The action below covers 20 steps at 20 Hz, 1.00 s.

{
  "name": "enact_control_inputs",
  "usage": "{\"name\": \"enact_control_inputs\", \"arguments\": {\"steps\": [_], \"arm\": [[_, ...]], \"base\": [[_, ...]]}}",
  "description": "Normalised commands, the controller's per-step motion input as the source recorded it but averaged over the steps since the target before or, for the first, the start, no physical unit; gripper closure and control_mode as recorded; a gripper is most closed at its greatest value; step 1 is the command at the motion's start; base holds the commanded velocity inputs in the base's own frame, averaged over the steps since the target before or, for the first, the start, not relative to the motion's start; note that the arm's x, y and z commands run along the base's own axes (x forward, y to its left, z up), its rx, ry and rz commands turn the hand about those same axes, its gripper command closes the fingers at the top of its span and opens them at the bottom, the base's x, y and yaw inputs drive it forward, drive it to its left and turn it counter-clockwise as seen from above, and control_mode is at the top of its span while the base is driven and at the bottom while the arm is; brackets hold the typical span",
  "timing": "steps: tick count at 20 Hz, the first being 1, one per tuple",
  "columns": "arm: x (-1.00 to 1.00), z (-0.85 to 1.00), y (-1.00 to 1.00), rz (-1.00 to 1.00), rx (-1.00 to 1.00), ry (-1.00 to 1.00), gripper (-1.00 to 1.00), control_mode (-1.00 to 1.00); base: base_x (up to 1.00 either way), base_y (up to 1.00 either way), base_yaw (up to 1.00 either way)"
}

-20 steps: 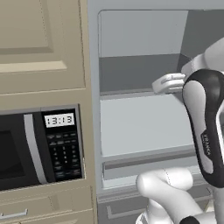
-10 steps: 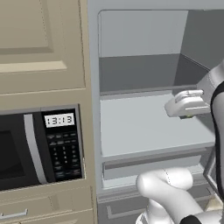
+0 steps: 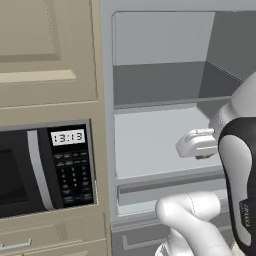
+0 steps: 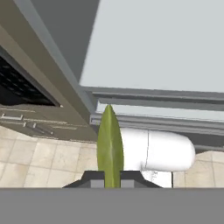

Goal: There is a bowl on the dining counter. Grab a lemon wedge from the fridge and place it in the bowl. Then get the liquor bottle and glass cup from the cabinet and place them next to the bowl.

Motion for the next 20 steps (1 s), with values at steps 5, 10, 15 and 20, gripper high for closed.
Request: {"name": "enact_control_inputs", "arguments": {"steps": [5, 10, 15, 20], "arm": [[0.05, -0.01, 0.01, -0.03, 0.0, 0.12, 1.0, 1.0], [0.0, 0.0, 0.0, 0.0, 0.0, 0.0, 1.0, 1.0], [0.0, 0.0, 0.0, 0.0, 0.0, 0.0, 1.0, 1.0], [0.0, 0.0, 0.0, 0.0, 0.0, 0.0, 1.0, 1.0]], "base": [[-0.03, 0.0, 0.0], [-0.89, 0.0, 0.0], [-1.0, 0.0, 0.0], [-1.0, 0.0, 0.17]]}}
